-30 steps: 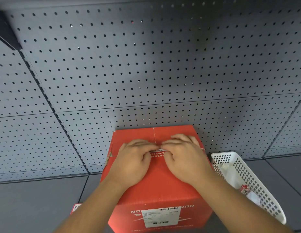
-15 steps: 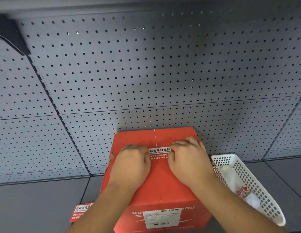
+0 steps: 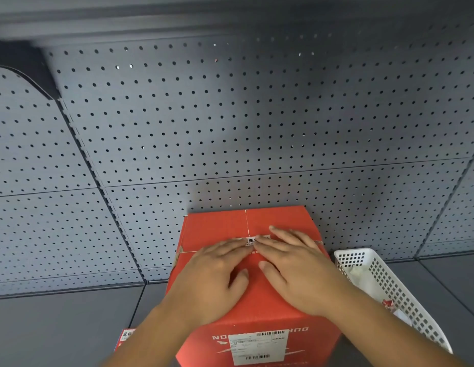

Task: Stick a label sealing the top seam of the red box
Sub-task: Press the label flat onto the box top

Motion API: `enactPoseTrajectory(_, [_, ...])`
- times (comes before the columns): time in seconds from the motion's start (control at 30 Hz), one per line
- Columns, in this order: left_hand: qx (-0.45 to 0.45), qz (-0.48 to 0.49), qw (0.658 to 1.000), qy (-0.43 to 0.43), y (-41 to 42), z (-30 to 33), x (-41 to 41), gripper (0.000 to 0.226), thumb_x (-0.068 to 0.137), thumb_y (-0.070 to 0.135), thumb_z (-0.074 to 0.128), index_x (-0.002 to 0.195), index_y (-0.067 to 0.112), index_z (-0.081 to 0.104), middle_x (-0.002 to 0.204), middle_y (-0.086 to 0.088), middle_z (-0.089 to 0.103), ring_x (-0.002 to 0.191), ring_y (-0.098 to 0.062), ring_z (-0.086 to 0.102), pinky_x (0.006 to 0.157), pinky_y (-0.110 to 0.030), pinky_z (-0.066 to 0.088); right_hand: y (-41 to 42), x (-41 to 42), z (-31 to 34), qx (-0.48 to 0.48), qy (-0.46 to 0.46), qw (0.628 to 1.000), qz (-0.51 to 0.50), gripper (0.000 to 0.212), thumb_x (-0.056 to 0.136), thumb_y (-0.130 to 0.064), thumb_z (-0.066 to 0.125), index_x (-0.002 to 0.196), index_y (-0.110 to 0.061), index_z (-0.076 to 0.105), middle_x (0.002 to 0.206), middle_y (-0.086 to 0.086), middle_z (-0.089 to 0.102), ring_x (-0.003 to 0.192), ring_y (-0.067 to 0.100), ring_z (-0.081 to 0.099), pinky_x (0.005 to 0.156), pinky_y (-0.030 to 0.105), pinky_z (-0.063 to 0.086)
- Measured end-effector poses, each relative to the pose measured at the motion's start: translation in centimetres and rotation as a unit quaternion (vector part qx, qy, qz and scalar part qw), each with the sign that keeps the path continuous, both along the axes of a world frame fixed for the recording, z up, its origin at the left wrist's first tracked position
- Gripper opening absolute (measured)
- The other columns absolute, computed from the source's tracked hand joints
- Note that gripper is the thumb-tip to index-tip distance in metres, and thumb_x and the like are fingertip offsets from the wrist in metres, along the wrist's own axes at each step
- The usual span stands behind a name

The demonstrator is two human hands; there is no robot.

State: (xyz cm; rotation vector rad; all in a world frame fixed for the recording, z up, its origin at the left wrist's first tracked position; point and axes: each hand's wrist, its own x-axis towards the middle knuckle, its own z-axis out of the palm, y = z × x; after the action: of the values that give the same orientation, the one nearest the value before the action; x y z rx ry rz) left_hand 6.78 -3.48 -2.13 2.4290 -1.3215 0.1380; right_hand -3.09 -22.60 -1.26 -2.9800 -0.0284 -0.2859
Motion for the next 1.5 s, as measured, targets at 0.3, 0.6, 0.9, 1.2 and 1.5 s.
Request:
enactPoseTrajectory(0.3, [-0.068,0.051,0.995,-0.052,0.3,-0.2,-0.6,0.039,0.092,0.036,0.048,0.119,0.024,0.073,0.125,0.005,0.072,0.126,-0.013,0.059,0.11,-0.02,0.031,-1.2,-1.8,-0.2,0.0,-0.018,0.999,-0.034,0.065,0.101,-0.063,0.013,0.153,-0.036,0.039,0.16,-0.022,0.036,0.154,0.003,0.004,0.126,0.043,0.004])
enactPoseTrajectory(0.6, [-0.09,0.055,0.991,-0.08,0.6,0.0,-0.8,0.029,0.091,0.034,0.055,0.109,0.025,0.076,0.114,0.008,0.073,0.105,-0.013,0.064,0.1,-0.025,0.041,-0.6,-2.1,-0.1,-0.015,-0.051,0.997,-0.052,0.062,0.101,-0.061,0.023,0.144,-0.029,0.054,0.152,-0.013,0.052,0.15,0.013,0.028,0.123,0.042,0.02])
enactPoseTrajectory(0.9, [-0.094,0.039,0.992,-0.079,0.7,0.1,-0.9,0.025,0.089,0.028,0.061,0.106,0.025,0.079,0.109,0.01,0.075,0.102,-0.01,0.062,0.1,-0.013,0.035,-0.6,-2.3,-0.4,0.016,-0.049,0.998,-0.027,0.064,0.1,-0.063,0.019,0.144,-0.033,0.054,0.152,-0.021,0.049,0.149,0.007,0.023,0.121,0.038,0.02])
enactPoseTrajectory(1.2, [-0.093,0.087,0.99,-0.054,1.0,-0.3,-1.0,0.019,0.086,0.028,0.059,0.086,0.019,0.076,0.105,0.005,0.075,0.098,-0.015,0.067,0.092,-0.015,0.037,-0.7,-2.4,-0.5,0.037,-0.076,0.993,-0.076,0.058,0.099,-0.057,0.03,0.126,-0.024,0.07,0.133,-0.013,0.068,0.137,0.011,0.041,0.113,0.042,0.04])
enactPoseTrajectory(1.5, [0.017,0.03,0.999,-0.03,0.2,-0.4,-0.2,0.055,0.098,0.057,0.032,0.152,0.048,0.025,0.163,0.019,0.024,0.151,-0.003,0.012,0.121,-0.028,0.005,0.6,-0.7,0.2,0.022,0.05,0.998,-0.029,0.067,0.098,-0.068,0.011,0.159,-0.039,0.012,0.168,-0.021,0.008,0.154,0.003,-0.006,0.126,0.043,-0.003])
